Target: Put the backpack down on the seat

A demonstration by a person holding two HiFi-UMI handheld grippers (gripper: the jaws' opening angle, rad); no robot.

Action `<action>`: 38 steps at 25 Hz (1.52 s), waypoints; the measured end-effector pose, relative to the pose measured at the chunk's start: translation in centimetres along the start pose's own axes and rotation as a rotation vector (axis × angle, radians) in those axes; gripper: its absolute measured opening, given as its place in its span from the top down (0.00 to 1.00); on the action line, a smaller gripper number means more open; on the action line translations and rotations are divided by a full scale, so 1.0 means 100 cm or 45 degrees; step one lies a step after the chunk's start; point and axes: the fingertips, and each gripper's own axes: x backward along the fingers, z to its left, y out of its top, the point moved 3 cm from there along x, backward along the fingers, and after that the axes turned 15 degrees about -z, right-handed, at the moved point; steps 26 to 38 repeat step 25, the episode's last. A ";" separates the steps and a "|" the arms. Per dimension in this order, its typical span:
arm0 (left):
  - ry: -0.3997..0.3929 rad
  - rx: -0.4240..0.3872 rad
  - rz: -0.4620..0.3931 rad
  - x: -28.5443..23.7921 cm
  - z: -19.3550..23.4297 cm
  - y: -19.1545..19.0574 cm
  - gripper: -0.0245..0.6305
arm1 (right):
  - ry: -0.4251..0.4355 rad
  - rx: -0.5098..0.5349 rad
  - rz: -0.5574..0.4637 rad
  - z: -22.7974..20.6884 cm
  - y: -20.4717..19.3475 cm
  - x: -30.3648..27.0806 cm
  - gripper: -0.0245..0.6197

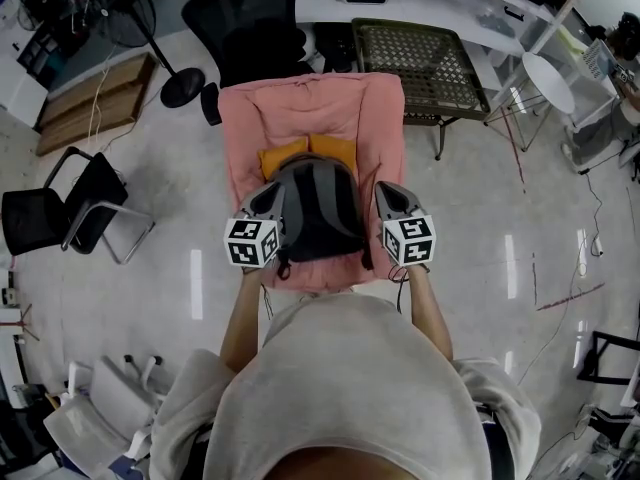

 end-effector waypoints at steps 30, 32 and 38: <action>-0.023 0.002 0.014 -0.004 -0.001 -0.003 0.93 | -0.004 0.010 0.037 0.002 -0.005 -0.004 0.97; -0.023 0.002 0.014 -0.004 -0.001 -0.003 0.93 | -0.004 0.010 0.037 0.002 -0.005 -0.004 0.97; -0.023 0.002 0.014 -0.004 -0.001 -0.003 0.93 | -0.004 0.010 0.037 0.002 -0.005 -0.004 0.97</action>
